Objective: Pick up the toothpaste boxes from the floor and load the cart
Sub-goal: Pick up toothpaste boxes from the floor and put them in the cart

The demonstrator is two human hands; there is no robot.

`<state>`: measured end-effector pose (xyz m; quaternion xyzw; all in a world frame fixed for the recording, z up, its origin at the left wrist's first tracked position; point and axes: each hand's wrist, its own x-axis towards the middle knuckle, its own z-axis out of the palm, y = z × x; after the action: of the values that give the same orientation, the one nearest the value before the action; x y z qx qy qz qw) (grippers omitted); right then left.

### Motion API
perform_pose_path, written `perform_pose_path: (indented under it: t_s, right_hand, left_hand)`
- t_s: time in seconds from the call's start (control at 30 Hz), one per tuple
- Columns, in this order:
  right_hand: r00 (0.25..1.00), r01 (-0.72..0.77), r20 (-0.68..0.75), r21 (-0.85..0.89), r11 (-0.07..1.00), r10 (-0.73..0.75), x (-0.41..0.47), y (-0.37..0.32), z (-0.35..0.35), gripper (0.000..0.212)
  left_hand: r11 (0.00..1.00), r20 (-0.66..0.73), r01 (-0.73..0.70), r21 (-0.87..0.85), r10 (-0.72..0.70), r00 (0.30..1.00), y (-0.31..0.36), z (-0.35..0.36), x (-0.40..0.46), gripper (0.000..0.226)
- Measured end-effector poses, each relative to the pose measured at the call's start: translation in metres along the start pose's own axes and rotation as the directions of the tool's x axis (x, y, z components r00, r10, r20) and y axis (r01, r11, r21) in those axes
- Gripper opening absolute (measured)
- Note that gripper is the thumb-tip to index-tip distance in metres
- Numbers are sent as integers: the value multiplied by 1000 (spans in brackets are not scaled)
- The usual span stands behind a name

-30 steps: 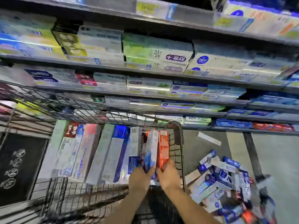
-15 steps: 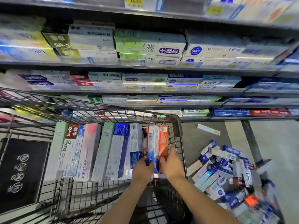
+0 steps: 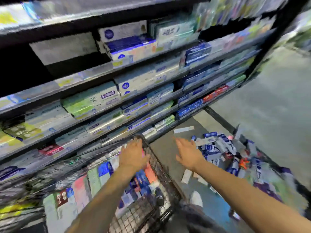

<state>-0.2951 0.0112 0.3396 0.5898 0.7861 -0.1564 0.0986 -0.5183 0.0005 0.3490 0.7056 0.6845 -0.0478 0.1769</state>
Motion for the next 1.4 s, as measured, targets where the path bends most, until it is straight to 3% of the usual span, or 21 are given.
perform_pose_path:
  t_s: [0.27, 0.5, 0.77, 0.9, 1.07, 1.23, 1.4]
  right_hand:
    - [907, -421, 54, 69, 904, 418, -118, 163, 16, 72]
    - [756, -647, 217, 109, 754, 617, -194, 307, 61, 75]
    - [643, -752, 348, 122, 647, 682, -227, 430, 114, 69]
    - [617, -764, 451, 145, 629, 645, -221, 468, 157, 64]
    - [603, -780, 567, 271, 564, 562, -180, 486, 228, 64]
    - [514, -858, 682, 427, 287, 521, -128, 489, 330, 67]
    - [435, -886, 754, 457, 82, 492, -88, 500, 425, 58]
  left_hand:
    - [914, 99, -360, 186, 347, 933, 140, 0, 42, 76]
    - [875, 255, -434, 214, 379, 890, 272, 41, 70, 70]
    - [938, 478, -332, 94, 250, 842, 387, 130, 99, 67]
    - [959, 524, -281, 36, 221, 822, 417, 183, 115, 61]
    - [967, 617, -232, 101, 122, 778, 421, 269, 149, 58]
    - [975, 690, -159, 153, 10, 724, 413, 376, 182, 61]
    - [962, 755, -198, 186, -12, 655, 413, 474, 214, 60]
